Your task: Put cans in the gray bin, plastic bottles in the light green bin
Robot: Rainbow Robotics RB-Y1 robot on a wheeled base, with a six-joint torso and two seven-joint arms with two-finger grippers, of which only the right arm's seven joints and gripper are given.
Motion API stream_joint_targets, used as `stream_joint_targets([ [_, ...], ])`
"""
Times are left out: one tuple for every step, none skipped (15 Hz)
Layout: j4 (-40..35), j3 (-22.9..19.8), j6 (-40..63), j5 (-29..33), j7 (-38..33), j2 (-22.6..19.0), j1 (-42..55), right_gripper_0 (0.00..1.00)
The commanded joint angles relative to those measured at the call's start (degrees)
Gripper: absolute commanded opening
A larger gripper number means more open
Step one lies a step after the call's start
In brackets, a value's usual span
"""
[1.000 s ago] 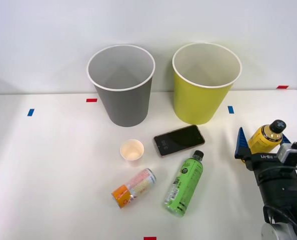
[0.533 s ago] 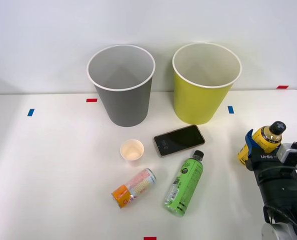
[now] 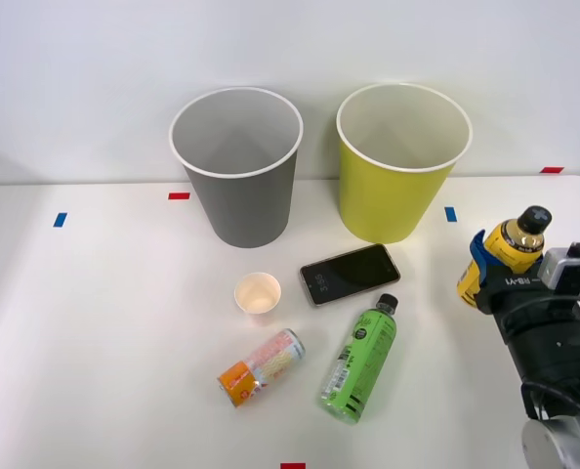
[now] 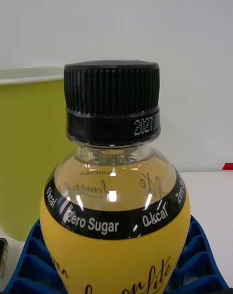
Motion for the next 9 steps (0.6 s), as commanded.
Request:
stream_joint_targets([
  [-12.2,0.1,12.5,-1.8,-1.7,-3.6,1.8,0.00],
  [-14.9,0.1,15.2,-2.3,-2.2,-4.5,1.7,0.00],
  [-17.7,0.1,18.0,-4.5,-2.8,-5.5,1.4,0.00],
  [-19.3,0.1,19.3,-7.1,-3.0,-5.9,0.9,0.00],
  [-20.2,0.3,19.5,-9.4,-3.0,-6.4,0.2,0.00],
  [-20.5,1.0,19.5,-11.6,-3.0,-6.8,-1.5,0.00],
  [-20.5,1.3,19.6,-12.8,-2.8,-6.8,-3.2,0.00],
  [-20.5,1.7,19.8,-14.0,-2.8,-6.8,-4.8,0.00],
  [-20.7,1.6,21.6,-15.2,-2.5,-6.7,-7.1,0.00],
])
